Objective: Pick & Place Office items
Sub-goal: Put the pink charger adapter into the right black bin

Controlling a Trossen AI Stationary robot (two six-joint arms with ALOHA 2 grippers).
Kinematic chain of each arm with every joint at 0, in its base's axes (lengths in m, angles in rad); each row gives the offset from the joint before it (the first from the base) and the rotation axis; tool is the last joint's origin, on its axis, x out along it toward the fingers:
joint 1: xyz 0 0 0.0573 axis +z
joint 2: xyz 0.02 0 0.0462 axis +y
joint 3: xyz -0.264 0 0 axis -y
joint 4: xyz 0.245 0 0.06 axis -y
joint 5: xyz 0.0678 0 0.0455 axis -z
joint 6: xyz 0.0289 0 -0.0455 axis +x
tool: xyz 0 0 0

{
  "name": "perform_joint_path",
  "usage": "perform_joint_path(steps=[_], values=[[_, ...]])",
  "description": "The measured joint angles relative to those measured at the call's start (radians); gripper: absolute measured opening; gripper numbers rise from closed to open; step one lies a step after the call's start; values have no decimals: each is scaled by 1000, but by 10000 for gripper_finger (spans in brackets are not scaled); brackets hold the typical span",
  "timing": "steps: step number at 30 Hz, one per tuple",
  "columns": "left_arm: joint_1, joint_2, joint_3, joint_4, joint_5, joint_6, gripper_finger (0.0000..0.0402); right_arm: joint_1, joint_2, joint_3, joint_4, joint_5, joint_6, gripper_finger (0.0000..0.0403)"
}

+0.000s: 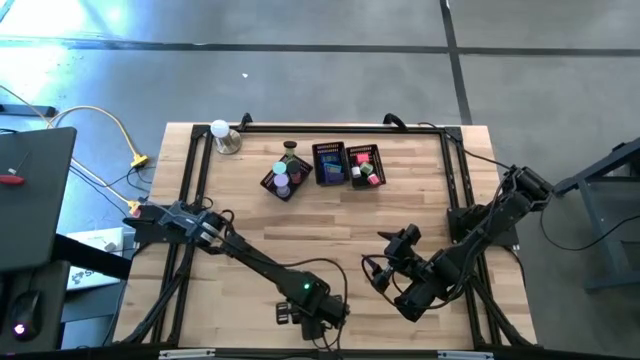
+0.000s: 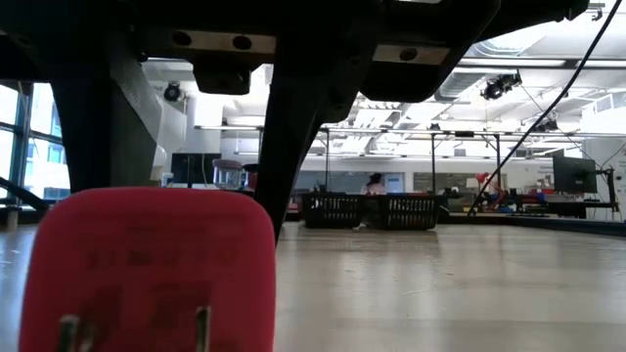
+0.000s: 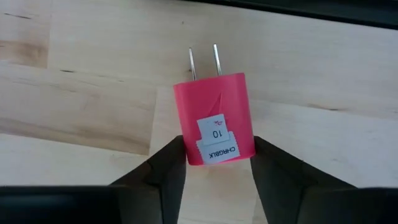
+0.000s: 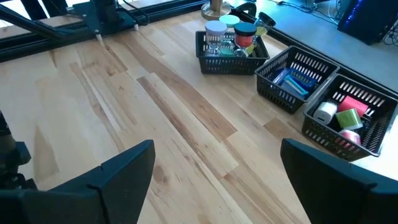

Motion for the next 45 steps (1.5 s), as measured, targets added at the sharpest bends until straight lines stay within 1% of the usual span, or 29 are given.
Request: perform_joint_path(steps=[3, 8, 14, 16, 19, 22, 24, 27, 30, 32, 36, 37, 39, 45], values=[[-2, 0, 0, 0, -1, -2, 160, 0, 0, 0, 0, 0, 2, 338], [-5, 0, 0, -4, -17, -2, 151, 0, 0, 0, 0, -1, 2, 338], [-5, -5, 0, -31, -24, -7, 150, 0, 0, 0, 0, -2, 2, 338], [-5, -10, -1, -51, -38, -16, 149, 0, 0, 0, 1, -2, 2, 338], [-5, -38, -2, -66, -97, -41, 149, 0, 0, 0, 3, -10, 3, 338], [-13, -85, -2, -75, -186, -83, 149, 0, 0, 0, 13, -44, 3, 338], [-22, -115, -2, -96, -275, -122, 149, 0, 0, 0, 27, -65, 19, 338], [-44, -168, -2, -129, -463, -193, 149, 0, 0, 0, 50, -93, 65, 338], [-65, -216, -2, -136, -683, -270, 148, 0, 0, 0, 90, -110, 85, 338], [-77, -241, -2, -138, -837, -318, 148, 0, 0, 0, 129, -111, 85, 338], [-95, -291, -2, -124, -1075, -402, 148, -10, 0, 0, 236, -82, 81, 338], [-95, -302, -2, -121, -1114, -418, 148, -17, 0, 0, 267, -79, 68, 338], [-95, -324, -2, -104, -1161, -438, 148, -27, 0, 0, 327, -76, 30, 336], [-74, -381, 0, -82, -1143, -485, 148, -40, 0, 0, 520, -39, -122, 330]])
